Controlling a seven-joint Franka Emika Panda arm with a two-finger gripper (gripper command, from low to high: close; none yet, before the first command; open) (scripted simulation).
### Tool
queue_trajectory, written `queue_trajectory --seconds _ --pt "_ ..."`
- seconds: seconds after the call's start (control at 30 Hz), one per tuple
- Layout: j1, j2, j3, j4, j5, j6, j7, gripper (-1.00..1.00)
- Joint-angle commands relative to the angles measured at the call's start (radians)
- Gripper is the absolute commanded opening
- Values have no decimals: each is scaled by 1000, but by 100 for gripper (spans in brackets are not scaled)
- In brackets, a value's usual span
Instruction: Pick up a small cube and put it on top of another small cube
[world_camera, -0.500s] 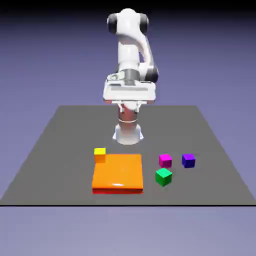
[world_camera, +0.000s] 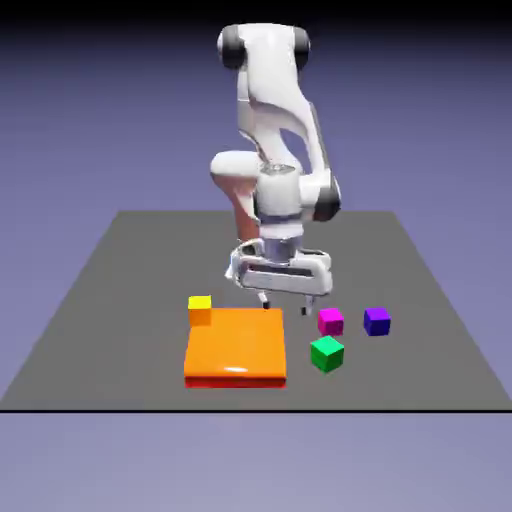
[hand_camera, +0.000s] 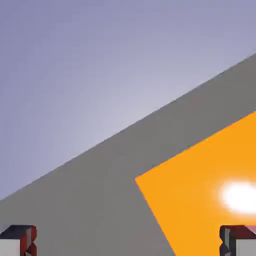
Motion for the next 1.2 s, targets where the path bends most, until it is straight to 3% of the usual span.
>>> queue_trajectory --seconds 0.0,0.27,0.47,0.5,0.73,1.0,1.17 --pt "-17 36 29 13 15 -21 40 0" --pt "-128 254 200 92 105 -147 282 0" --pt "-14 455 108 102 36 45 316 0" --pt "-14 455 108 102 36 45 316 -100" --pt "-119 241 216 87 116 -153 281 -100" --pt "32 -4 506 -1 331 -269 250 -100" --pt "38 -14 517 -5 340 -274 249 -100"
